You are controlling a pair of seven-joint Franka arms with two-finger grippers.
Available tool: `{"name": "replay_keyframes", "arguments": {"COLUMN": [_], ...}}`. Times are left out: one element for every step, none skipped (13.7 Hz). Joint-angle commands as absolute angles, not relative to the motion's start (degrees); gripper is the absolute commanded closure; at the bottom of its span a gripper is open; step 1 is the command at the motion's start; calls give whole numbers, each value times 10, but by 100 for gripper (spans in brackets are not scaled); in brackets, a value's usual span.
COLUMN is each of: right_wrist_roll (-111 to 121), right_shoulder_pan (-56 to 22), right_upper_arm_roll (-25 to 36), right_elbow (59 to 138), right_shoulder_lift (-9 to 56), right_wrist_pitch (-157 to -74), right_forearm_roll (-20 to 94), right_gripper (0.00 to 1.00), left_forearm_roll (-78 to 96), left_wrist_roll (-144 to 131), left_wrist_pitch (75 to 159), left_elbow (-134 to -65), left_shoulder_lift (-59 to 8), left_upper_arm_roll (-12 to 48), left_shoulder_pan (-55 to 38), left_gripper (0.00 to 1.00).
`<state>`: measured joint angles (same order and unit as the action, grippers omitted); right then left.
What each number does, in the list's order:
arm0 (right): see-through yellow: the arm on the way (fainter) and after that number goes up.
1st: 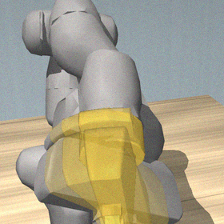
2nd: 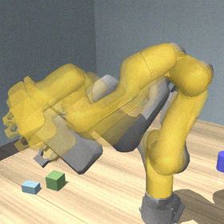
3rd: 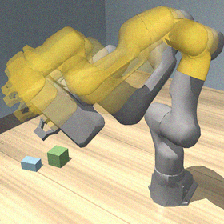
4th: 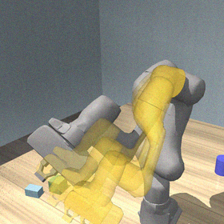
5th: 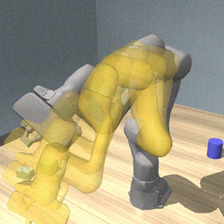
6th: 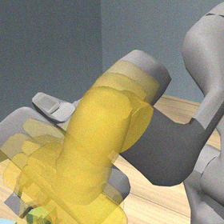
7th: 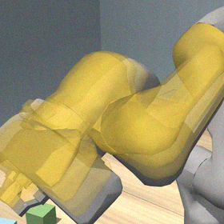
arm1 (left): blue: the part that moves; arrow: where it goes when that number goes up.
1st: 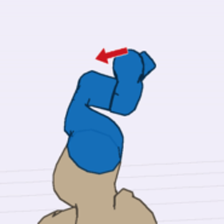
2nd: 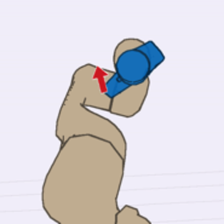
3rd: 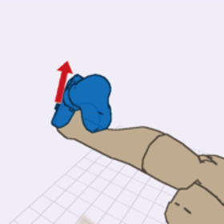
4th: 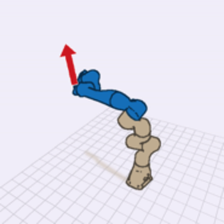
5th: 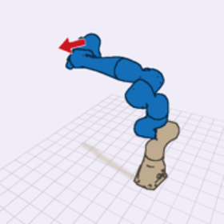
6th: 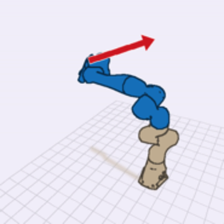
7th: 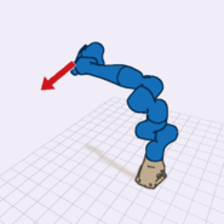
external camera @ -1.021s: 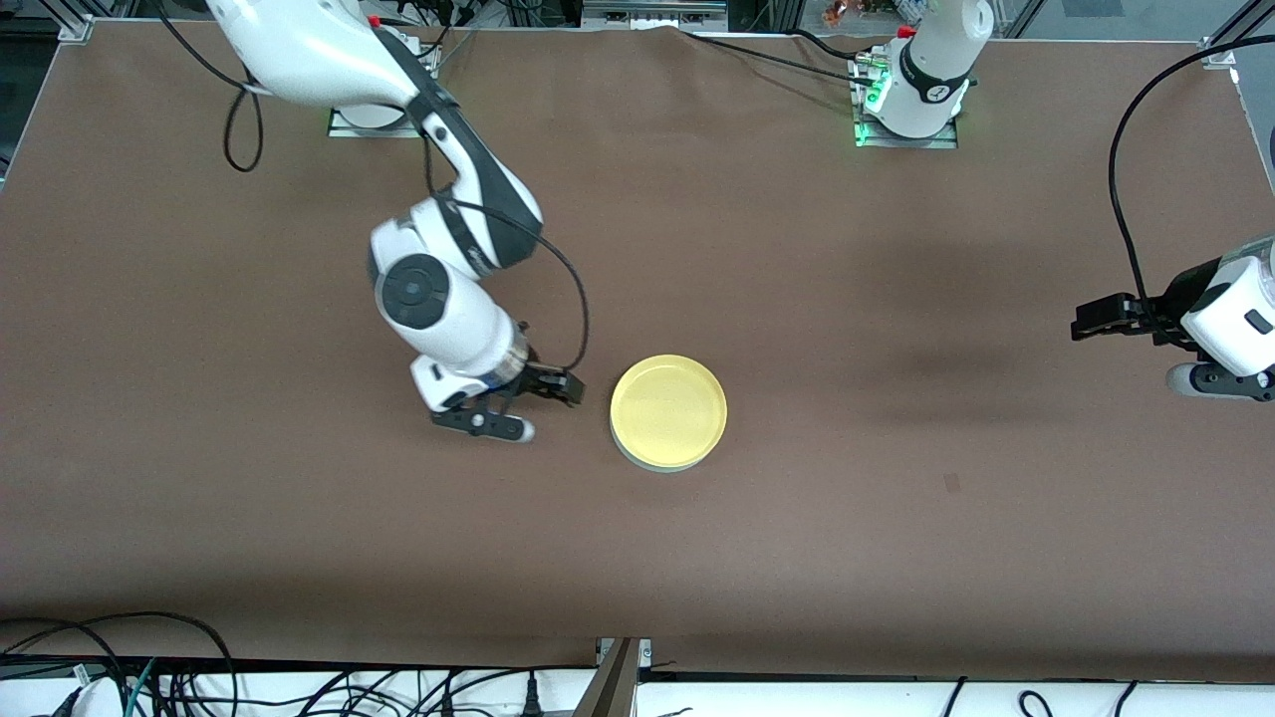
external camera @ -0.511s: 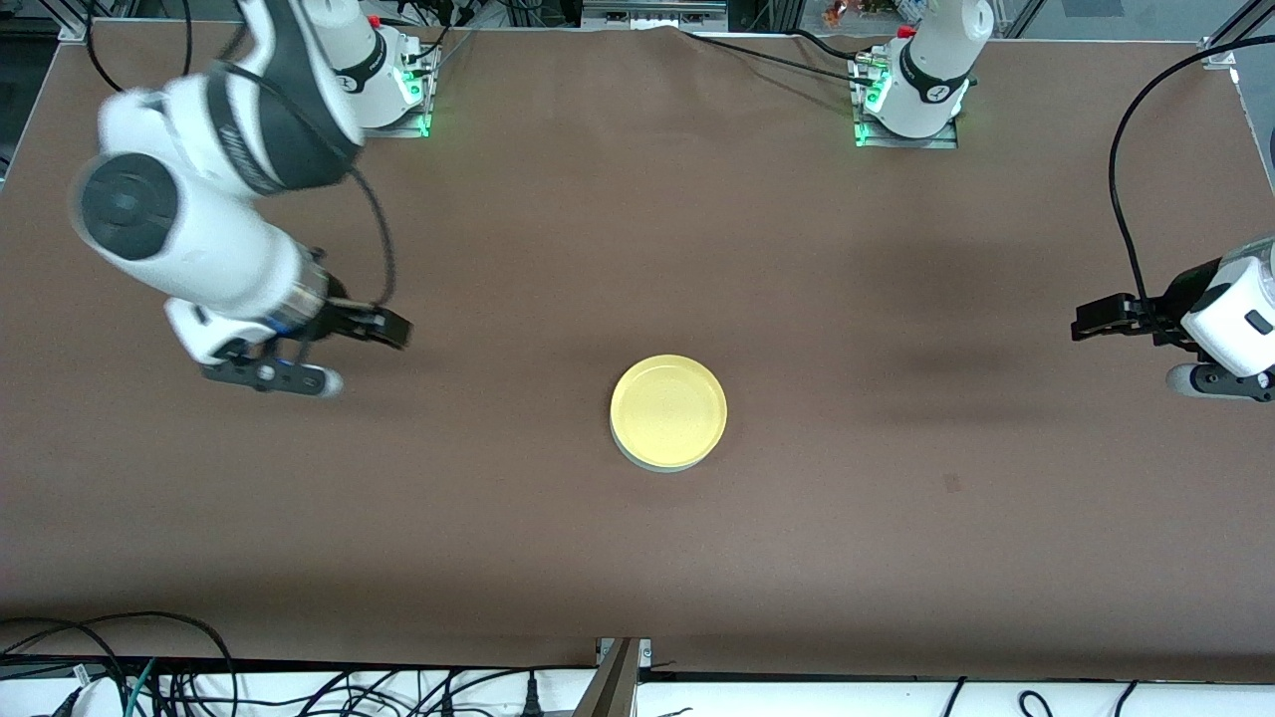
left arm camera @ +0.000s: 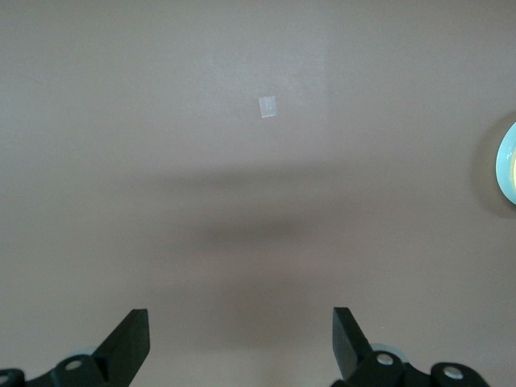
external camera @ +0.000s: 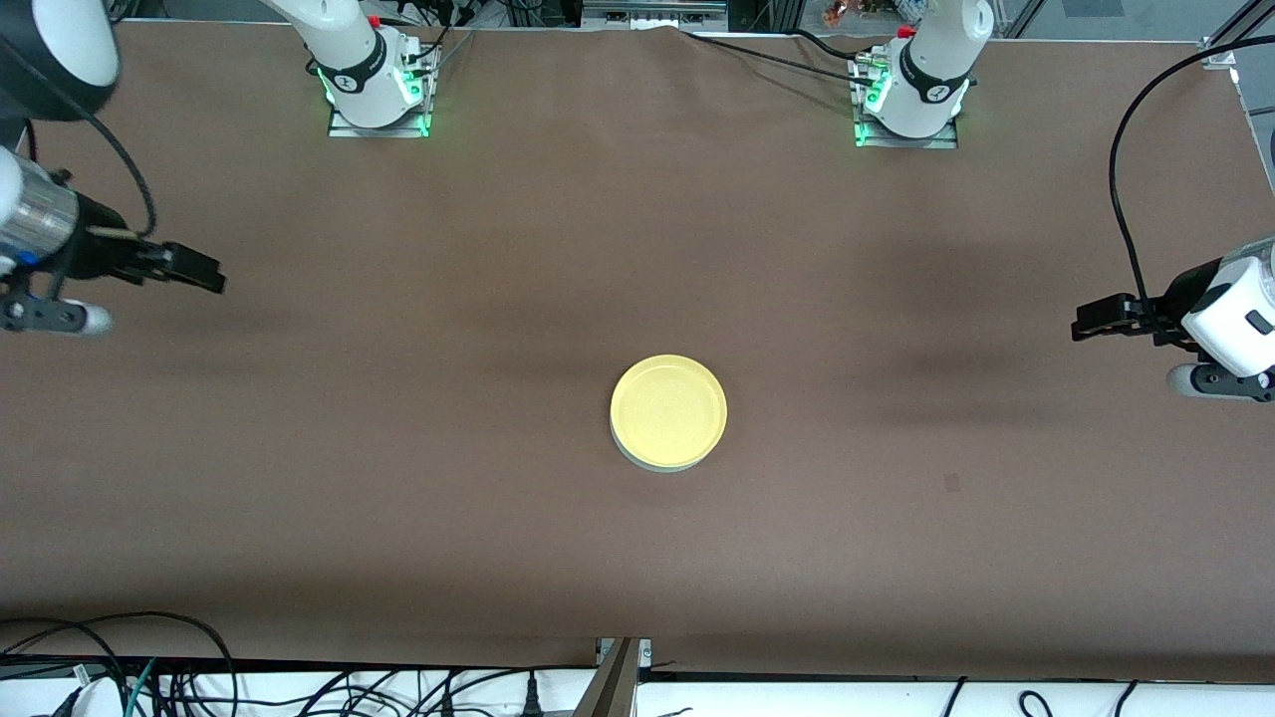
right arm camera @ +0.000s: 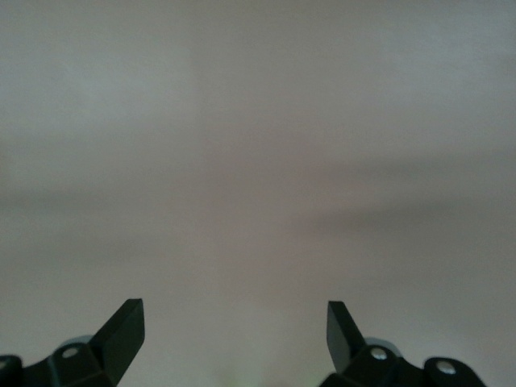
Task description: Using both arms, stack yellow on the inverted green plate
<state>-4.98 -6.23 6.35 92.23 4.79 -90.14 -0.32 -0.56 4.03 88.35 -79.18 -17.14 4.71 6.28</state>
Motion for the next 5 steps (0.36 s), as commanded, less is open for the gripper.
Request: {"name": "replay_keyframes", "arguments": {"right_wrist_roll": [-45,-45,-43,-46,-47], "right_shoulder_pan": [-26,-17,-16,-16,-16], "right_upper_arm_roll": [6,5,5,5,5], "right_elbow": [988,988,988,988,989], "right_shoulder_lift": [-8,-8,-9,-15,-15], "right_wrist_pitch": [-912,-913,-912,-912,-911], "right_forearm_roll": [-28,-24,-21,-21,-20], "right_gripper": [0,0,0,0,0], "left_forearm_roll": [-2,-2,-2,-2,-2], "left_wrist_roll": [39,39,39,39,39], "left_wrist_pitch": [879,879,879,879,879], "left_elbow": [-777,-777,-777,-777,-777], "left_shoulder_lift": [-178,-178,-178,-178,-178], "left_upper_arm_roll": [49,49,49,49,49], "left_shoulder_pan": [66,65,66,66,66], "left_gripper": [0,0,0,0,0]}}
